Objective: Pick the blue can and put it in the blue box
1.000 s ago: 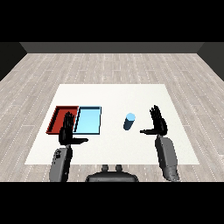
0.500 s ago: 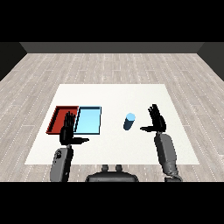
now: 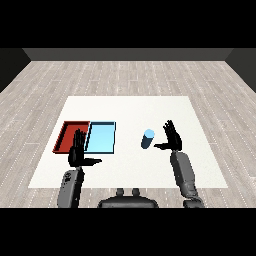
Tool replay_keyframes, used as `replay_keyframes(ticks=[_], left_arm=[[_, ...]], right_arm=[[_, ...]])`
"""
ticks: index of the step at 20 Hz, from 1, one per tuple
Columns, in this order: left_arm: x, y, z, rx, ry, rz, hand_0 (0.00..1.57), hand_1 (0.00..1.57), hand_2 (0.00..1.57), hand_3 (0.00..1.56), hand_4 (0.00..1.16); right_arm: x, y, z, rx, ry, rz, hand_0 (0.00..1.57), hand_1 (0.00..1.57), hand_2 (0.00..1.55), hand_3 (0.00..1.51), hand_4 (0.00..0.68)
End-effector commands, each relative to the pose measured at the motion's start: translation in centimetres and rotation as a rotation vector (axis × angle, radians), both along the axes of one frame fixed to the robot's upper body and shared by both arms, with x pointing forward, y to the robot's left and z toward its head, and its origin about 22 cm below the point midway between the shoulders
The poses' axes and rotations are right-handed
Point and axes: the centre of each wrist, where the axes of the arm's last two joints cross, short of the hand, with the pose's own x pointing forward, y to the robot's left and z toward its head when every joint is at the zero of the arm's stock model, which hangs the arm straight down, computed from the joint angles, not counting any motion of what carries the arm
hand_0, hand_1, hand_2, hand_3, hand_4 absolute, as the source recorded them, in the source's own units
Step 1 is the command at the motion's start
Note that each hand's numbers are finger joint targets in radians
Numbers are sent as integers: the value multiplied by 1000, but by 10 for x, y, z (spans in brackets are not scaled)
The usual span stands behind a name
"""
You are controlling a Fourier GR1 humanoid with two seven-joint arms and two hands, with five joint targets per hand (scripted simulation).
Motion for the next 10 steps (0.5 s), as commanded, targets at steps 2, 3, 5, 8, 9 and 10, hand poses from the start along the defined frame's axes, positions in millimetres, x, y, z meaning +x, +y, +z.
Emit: replay_keyframes(ticks=[2, 3, 5, 8, 9, 10], left_arm=[[0, 8, -1, -24, -12, -6, 0, 0, 0, 0, 0], [-6, 0, -2, -26, -23, -9, 0, 0, 0, 0, 0], [-6, 10, 5, -22, -2, -26, 0, 0, 0, 0, 0], [5, 4, 23, -24, -16, 2, 0, 0, 0, 0, 0], [3, -7, 11, -14, -12, 2, 0, 0, 0, 0, 0], [-10, -5, 1, -6, -2, 0, 0, 0, 0, 0, 0]], right_arm=[[-7, 1, -33, 13, 48, -9, 0, 0, 0, 0, 0], [0, -9, -5, 9, 56, -1, 0, 0, 0, 0, 0], [0, 1, -21, 11, 59, -21, 0, 0, 0, 0, 0], [18, 0, -17, 19, 60, 8, 0, 0, 0, 0, 0], [7, 4, -28, 27, 71, -1, 0, 0, 0, 0, 0], [-1, 10, -31, 15, 58, 15, 0, 0, 0, 0, 0]])
